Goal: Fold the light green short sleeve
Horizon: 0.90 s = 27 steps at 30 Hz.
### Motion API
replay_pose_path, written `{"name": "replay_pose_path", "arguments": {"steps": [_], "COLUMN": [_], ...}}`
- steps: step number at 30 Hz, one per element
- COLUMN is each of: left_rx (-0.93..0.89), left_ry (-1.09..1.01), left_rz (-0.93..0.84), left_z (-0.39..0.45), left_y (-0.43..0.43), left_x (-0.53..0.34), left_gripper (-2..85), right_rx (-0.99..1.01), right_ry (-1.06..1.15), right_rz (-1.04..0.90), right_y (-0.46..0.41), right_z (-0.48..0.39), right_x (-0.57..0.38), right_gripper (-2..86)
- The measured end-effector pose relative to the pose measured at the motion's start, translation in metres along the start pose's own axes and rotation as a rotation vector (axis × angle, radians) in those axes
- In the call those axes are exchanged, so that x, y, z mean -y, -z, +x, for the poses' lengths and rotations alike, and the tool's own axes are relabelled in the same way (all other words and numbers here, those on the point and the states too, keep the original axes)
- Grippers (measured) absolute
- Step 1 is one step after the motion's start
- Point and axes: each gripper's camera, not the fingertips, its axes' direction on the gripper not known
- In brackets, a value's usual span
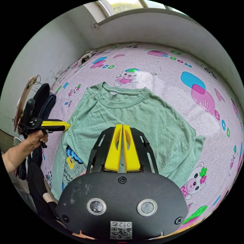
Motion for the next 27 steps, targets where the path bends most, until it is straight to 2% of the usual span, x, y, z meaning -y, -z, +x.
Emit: {"name": "replay_pose_path", "arguments": {"steps": [6, 8, 12, 17, 22, 27], "left_rx": [-0.001, -0.002, -0.003, -0.003, -0.004, -0.001], "left_ry": [-0.001, 0.002, 0.009, 0.01, 0.007, 0.008], "left_rz": [-0.008, -0.006, 0.0, -0.007, -0.007, -0.009], "left_z": [0.004, 0.005, 0.007, 0.011, 0.014, 0.018], "left_y": [0.001, 0.001, 0.001, 0.0, -0.002, -0.005], "left_x": [0.004, 0.005, 0.006, 0.009, 0.012, 0.015], "left_gripper": [0.8, 0.8, 0.8, 0.8, 0.8, 0.8], "right_rx": [-0.003, 0.074, 0.097, 0.116, 0.05, 0.108], "right_ry": [-0.026, -0.083, -0.158, -0.106, -0.072, -0.134], "right_rz": [0.017, 0.028, 0.041, 0.001, 0.001, 0.071], "right_y": [0.019, 0.023, 0.023, 0.019, 0.029, 0.056], "right_z": [-0.018, -0.013, -0.018, -0.063, -0.105, -0.115], "right_x": [-0.011, -0.013, -0.012, -0.008, -0.019, -0.031], "right_gripper": [0.1, 2.2, 5.9, 0.5, -0.4, 0.6]}}
